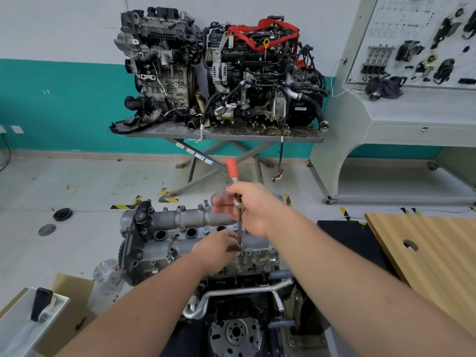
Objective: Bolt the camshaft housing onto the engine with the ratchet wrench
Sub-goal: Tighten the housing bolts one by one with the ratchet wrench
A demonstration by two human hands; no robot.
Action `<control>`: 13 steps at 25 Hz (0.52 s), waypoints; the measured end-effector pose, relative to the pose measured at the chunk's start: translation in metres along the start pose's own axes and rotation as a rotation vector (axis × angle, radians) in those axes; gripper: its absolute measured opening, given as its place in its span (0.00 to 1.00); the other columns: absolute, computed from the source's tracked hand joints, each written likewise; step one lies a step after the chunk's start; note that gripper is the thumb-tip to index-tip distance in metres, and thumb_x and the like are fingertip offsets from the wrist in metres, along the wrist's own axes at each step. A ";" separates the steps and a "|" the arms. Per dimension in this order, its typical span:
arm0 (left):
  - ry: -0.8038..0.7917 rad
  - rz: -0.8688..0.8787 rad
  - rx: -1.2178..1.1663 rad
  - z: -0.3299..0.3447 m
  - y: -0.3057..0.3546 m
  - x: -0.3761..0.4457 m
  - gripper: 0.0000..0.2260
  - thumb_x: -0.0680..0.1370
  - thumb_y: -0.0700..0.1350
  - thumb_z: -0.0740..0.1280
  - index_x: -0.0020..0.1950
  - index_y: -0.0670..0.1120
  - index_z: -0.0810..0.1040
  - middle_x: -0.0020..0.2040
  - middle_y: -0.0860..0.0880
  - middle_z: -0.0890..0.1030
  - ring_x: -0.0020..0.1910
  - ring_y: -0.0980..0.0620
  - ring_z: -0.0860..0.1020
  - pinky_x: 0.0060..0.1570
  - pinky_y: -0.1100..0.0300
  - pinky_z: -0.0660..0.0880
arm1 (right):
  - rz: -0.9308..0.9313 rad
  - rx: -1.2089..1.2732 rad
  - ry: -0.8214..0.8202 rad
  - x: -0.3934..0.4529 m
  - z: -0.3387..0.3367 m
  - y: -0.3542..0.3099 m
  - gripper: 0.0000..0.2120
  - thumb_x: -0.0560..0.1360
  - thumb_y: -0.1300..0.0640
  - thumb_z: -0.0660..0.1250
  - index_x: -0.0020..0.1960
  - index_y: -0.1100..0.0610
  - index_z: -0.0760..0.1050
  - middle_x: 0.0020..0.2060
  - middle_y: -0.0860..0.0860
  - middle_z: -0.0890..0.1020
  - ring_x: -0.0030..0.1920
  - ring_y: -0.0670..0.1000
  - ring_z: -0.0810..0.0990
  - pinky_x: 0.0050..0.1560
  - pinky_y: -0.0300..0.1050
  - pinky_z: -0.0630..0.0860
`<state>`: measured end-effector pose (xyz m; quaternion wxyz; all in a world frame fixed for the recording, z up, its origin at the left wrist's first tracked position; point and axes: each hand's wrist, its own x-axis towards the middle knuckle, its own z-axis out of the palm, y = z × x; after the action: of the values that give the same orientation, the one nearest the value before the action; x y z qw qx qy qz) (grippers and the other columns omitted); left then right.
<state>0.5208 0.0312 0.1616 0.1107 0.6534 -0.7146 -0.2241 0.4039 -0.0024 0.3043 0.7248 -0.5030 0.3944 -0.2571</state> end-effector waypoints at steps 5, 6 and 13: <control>0.001 0.058 0.037 -0.001 -0.002 -0.001 0.11 0.81 0.47 0.65 0.60 0.49 0.82 0.62 0.57 0.75 0.62 0.53 0.74 0.61 0.55 0.72 | -0.384 0.306 0.202 0.003 0.004 0.045 0.03 0.78 0.52 0.67 0.49 0.45 0.79 0.51 0.46 0.82 0.58 0.51 0.80 0.61 0.44 0.76; 0.027 0.078 0.047 0.003 -0.005 0.001 0.10 0.81 0.46 0.66 0.59 0.47 0.82 0.57 0.58 0.76 0.61 0.53 0.75 0.58 0.57 0.73 | -0.518 0.021 0.218 0.000 0.002 0.052 0.09 0.79 0.48 0.66 0.57 0.39 0.79 0.57 0.40 0.80 0.61 0.42 0.78 0.59 0.36 0.75; 0.035 0.037 0.029 0.003 -0.003 -0.001 0.10 0.80 0.48 0.66 0.60 0.52 0.80 0.58 0.53 0.79 0.57 0.50 0.77 0.56 0.55 0.74 | -1.024 -1.572 0.282 -0.003 -0.009 0.032 0.19 0.76 0.58 0.64 0.67 0.56 0.77 0.55 0.55 0.81 0.55 0.60 0.78 0.58 0.57 0.74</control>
<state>0.5223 0.0329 0.1572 0.1179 0.6453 -0.7277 -0.2001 0.3938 0.0070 0.2744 -0.0767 -0.9232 0.2698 -0.2627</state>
